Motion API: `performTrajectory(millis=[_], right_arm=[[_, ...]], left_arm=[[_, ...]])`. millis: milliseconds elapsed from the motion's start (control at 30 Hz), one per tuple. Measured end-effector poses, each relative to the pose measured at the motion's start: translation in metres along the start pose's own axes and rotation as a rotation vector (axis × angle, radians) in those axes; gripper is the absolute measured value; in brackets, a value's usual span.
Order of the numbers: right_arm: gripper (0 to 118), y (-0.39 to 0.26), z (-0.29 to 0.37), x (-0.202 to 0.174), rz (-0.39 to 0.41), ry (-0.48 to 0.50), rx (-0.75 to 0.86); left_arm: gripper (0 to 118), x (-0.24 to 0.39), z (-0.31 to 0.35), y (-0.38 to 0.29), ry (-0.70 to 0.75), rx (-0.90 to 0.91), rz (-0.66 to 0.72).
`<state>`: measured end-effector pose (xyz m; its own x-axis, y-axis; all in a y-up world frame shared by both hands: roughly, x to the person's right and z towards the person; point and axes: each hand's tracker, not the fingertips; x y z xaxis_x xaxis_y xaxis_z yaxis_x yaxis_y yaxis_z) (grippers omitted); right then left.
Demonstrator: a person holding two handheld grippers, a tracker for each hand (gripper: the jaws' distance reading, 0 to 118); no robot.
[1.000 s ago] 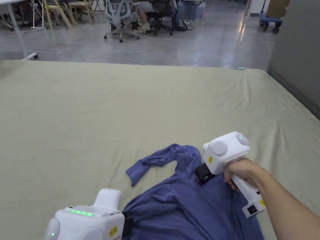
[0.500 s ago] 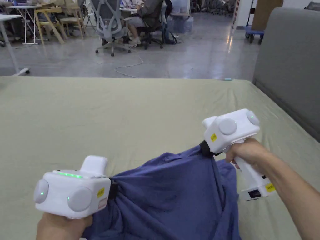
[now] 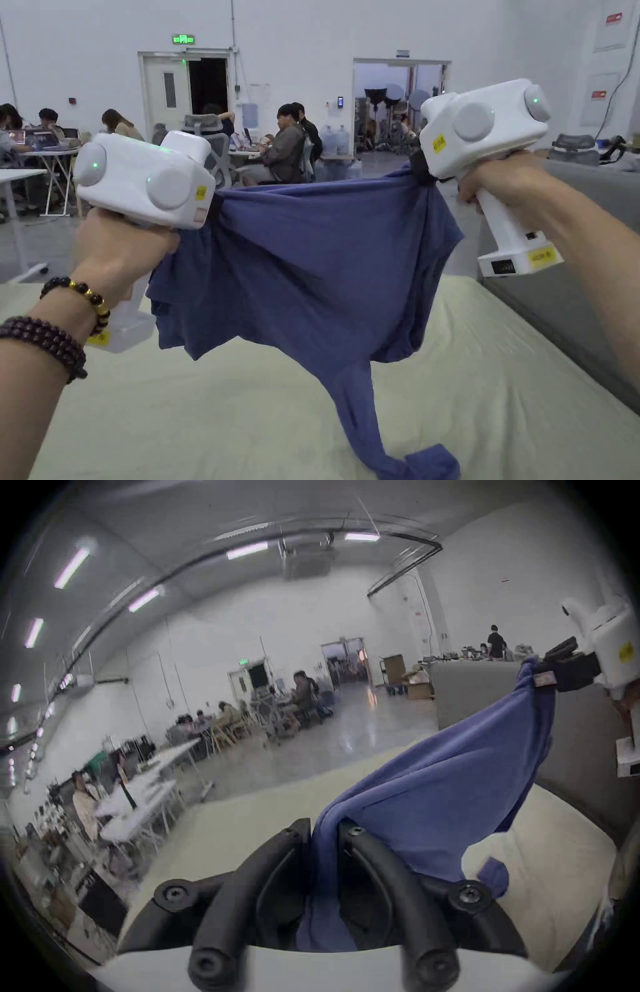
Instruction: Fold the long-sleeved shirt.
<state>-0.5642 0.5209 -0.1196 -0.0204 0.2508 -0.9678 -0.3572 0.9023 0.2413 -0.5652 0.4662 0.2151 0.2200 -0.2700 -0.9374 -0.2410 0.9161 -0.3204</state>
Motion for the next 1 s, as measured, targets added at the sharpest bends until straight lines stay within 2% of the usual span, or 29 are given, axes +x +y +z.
performTrajectory(millis=[100, 167, 367, 533, 700, 800, 833, 1000], right_arm=[[0, 0.033, 0.012, 0.011, -0.049, -0.050, 0.045], [0, 0.045, 0.017, 0.016, -0.056, -0.049, 0.057], [0, 0.031, 0.016, 0.022, -0.079, -0.061, 0.061], [0, -0.031, -0.018, 0.018, -0.112, -0.027, -0.020], [0, -0.129, -0.066, -0.001, -0.163, 0.041, -0.156], [0, -0.183, -0.090, -0.016, -0.138, 0.059, -0.257], [0, -0.198, -0.095, -0.020, -0.156, 0.060, -0.273], [0, -0.221, -0.096, -0.025, -0.176, 0.073, -0.316]], left_arm=[[12, -0.004, -0.006, 0.036, -0.001, 0.019, 0.005], [12, -0.003, -0.006, 0.049, 0.002, 0.030, 0.025], [12, 0.007, -0.019, 0.040, -0.018, 0.021, 0.047], [12, 0.027, -0.040, -0.012, -0.052, -0.050, 0.023], [12, 0.054, -0.079, -0.106, -0.093, -0.184, 0.010], [12, 0.068, -0.095, -0.161, -0.126, -0.248, 0.002], [12, 0.071, -0.099, -0.175, -0.134, -0.279, 0.004], [12, 0.074, -0.089, -0.201, -0.162, -0.320, 0.010]])
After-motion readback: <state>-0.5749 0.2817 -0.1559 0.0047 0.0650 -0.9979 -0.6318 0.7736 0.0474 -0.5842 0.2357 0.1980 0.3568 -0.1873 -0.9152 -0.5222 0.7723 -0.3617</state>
